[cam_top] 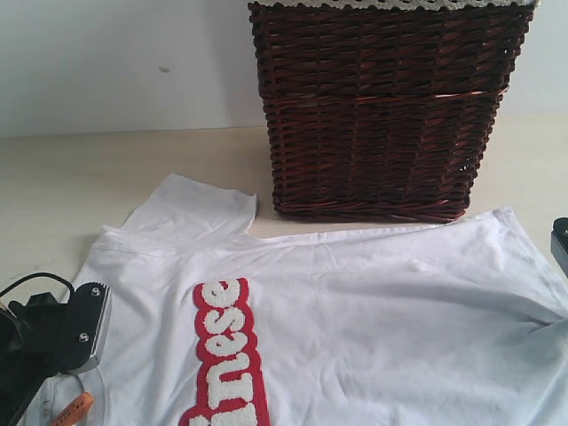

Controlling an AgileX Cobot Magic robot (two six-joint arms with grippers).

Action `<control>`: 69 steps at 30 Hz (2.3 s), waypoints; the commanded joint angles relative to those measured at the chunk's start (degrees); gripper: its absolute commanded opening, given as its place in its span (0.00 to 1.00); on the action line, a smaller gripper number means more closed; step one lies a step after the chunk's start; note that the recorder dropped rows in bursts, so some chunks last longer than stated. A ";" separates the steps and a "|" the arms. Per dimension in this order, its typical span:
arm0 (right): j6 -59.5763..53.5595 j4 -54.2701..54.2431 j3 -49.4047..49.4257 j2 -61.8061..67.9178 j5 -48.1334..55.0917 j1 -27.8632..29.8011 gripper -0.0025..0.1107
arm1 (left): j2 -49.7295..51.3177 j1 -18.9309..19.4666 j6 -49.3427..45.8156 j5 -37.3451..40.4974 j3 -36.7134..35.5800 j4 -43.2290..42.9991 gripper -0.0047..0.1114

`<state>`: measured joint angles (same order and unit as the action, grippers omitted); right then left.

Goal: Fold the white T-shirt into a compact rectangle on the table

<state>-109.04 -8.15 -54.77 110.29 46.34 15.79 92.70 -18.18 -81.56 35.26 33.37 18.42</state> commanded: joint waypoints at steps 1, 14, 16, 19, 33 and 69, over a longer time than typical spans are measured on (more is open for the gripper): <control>2.48 0.55 1.79 3.70 1.94 -0.12 0.02 | 0.09 -0.10 0.16 -0.17 -0.07 0.50 0.93; 9.19 0.55 1.79 3.70 1.74 -0.12 0.02 | 0.09 -0.10 0.16 -0.17 -0.07 0.50 0.93; 9.19 0.55 1.79 3.70 1.74 -0.12 0.02 | 0.09 -0.10 0.16 -0.17 -0.07 0.50 0.93; 9.19 0.55 1.79 3.70 1.49 -0.12 0.02 | 0.09 -0.10 0.16 -0.17 -0.07 0.50 0.93; 8.26 0.55 1.79 3.70 1.36 -0.12 0.02 | 0.09 -0.10 0.16 -0.17 -0.07 0.50 0.93; 8.48 0.55 1.79 3.70 1.79 -0.12 0.02 | 5.85 -0.10 -1.07 -0.97 -4.53 -2.56 0.04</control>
<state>-100.70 -8.56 -54.77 110.32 46.44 15.79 95.91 -18.18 -82.86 30.89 31.88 21.31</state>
